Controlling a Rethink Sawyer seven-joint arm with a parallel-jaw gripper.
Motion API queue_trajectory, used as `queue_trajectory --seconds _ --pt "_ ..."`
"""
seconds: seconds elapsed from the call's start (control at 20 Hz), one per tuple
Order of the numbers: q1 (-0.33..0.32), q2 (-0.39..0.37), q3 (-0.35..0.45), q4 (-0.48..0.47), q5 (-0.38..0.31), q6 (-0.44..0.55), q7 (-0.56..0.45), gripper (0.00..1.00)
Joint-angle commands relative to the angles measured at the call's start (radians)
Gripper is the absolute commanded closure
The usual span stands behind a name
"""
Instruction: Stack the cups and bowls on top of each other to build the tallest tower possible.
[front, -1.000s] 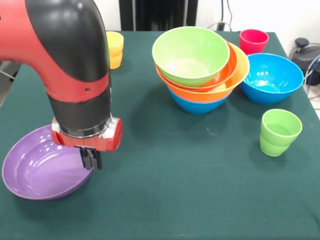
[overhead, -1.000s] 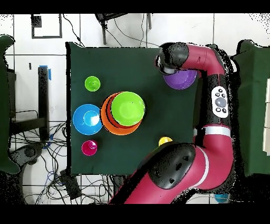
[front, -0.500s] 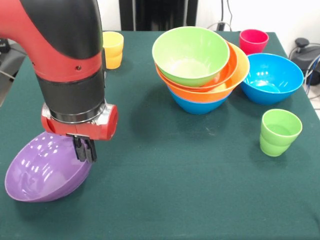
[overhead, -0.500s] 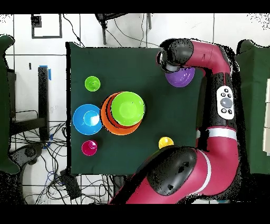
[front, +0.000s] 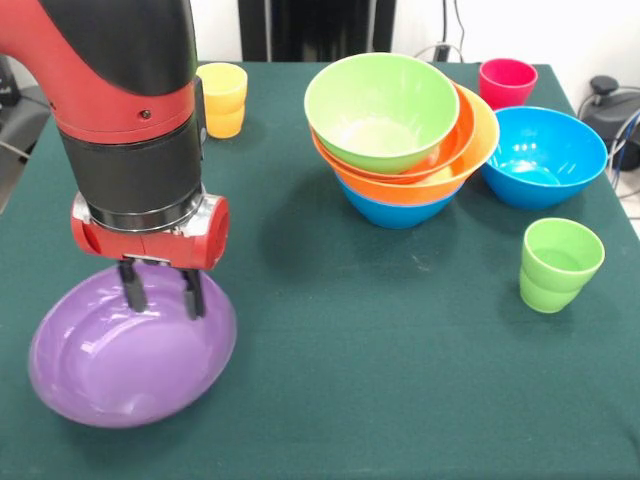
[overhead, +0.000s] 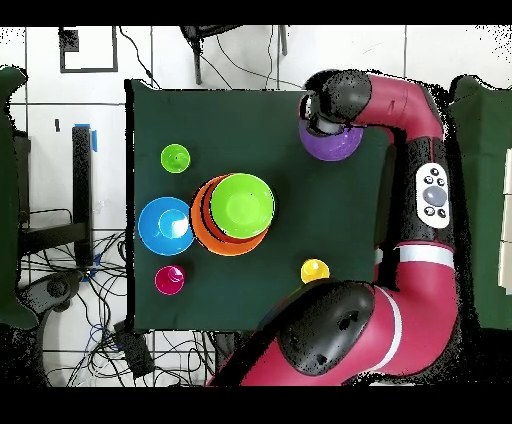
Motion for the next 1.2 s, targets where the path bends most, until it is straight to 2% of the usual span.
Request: queue_trajectory --seconds 0.05,0.2,0.55,0.65,1.2 --pt "0.033 -0.007 -0.032 0.104 0.002 0.011 -0.026 0.00" --pt "0.028 -0.020 -0.040 0.139 0.007 -0.015 -0.022 0.00" --pt "0.036 -0.012 -0.042 0.133 0.008 -0.025 -0.016 0.00" --pt "0.034 -0.026 -0.044 0.165 0.013 -0.043 -0.004 0.00" --pt "0.106 -0.022 -0.061 0.181 0.069 -0.071 0.128 0.00"
